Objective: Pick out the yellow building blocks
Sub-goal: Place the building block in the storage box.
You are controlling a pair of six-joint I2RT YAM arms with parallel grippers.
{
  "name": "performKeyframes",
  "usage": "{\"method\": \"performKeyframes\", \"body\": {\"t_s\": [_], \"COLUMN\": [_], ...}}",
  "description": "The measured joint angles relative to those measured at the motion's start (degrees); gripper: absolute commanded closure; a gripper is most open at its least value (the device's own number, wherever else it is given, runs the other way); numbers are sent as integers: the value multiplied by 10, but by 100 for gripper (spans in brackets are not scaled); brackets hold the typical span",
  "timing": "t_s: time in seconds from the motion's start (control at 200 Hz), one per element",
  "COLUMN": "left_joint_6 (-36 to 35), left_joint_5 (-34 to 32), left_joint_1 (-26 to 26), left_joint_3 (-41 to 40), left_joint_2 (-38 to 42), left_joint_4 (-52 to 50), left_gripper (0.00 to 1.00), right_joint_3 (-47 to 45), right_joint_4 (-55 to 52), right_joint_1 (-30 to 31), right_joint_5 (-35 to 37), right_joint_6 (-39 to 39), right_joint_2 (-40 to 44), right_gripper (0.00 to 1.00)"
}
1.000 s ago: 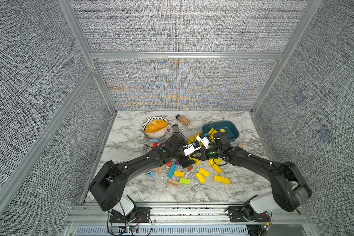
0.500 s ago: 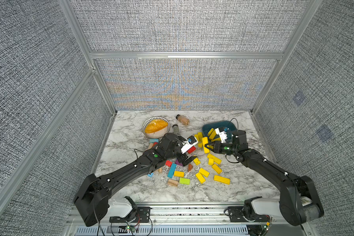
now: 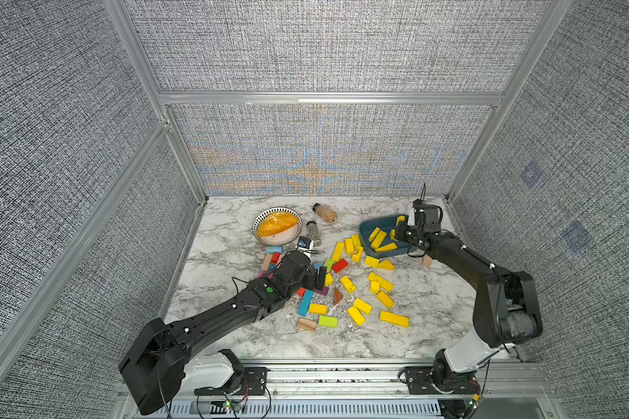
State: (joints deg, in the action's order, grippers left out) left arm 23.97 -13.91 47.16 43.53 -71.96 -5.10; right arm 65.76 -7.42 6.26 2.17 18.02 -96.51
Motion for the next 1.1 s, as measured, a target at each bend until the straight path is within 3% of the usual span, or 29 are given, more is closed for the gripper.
{"method": "performKeyframes", "body": {"t_s": [0.275,0.656,1.096], "left_joint_6": [42,56,87], "left_joint_5": [-26,-17,-11], "left_joint_1": [0,0,0], "left_joint_3": [6,-5,2], "left_joint_2": [-4,1,11], "left_joint_4": [-56,-97,-125], "left_gripper": [0,0,3], "right_joint_3": [78,132,126], "right_joint_4": [-32,-37,-37], "right_joint_1": [-29,-41,-40], "right_joint_5": [97,93,84], "right_joint_6": [-57,-81,-73], "right_joint_2": [-107,-192,-177], "right_gripper": [100,100,72]}}
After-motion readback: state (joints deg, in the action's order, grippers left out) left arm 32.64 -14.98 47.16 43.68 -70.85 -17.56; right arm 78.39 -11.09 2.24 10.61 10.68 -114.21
